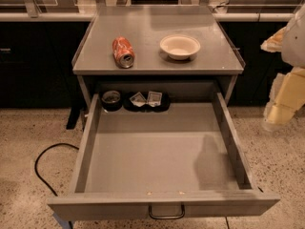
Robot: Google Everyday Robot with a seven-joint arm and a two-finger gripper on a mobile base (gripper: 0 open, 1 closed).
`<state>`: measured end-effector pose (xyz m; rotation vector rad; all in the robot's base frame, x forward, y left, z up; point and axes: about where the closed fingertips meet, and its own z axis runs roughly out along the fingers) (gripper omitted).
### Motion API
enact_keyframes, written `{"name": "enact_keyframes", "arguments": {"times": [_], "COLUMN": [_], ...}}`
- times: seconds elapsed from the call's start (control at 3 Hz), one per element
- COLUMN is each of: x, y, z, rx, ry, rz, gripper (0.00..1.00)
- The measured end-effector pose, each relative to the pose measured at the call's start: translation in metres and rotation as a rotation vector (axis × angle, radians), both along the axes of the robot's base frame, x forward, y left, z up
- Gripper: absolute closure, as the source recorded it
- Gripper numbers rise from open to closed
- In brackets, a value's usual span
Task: Place coke can into top drawer
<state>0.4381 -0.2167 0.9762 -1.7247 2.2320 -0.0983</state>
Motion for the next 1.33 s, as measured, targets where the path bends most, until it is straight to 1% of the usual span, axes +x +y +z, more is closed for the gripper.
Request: {"name": "enact_keyframes", "arguments": {"times": [0.33, 0.67, 1.0, 1.33], "x": [0.01, 0.044, 0.096, 0.148], "y": [0.005, 0.018, 0.038, 0.068], "z": [0.0, -0.005, -0.019, -0.038], "rx": [-0.008, 0.014, 0.045, 0.072], "ry": [-0.014, -0.029, -0.038, -0.033], "rz": [0.005, 0.027, 0.053, 0.105], "gripper": [0.0, 0.0, 0.0, 0.0]}}
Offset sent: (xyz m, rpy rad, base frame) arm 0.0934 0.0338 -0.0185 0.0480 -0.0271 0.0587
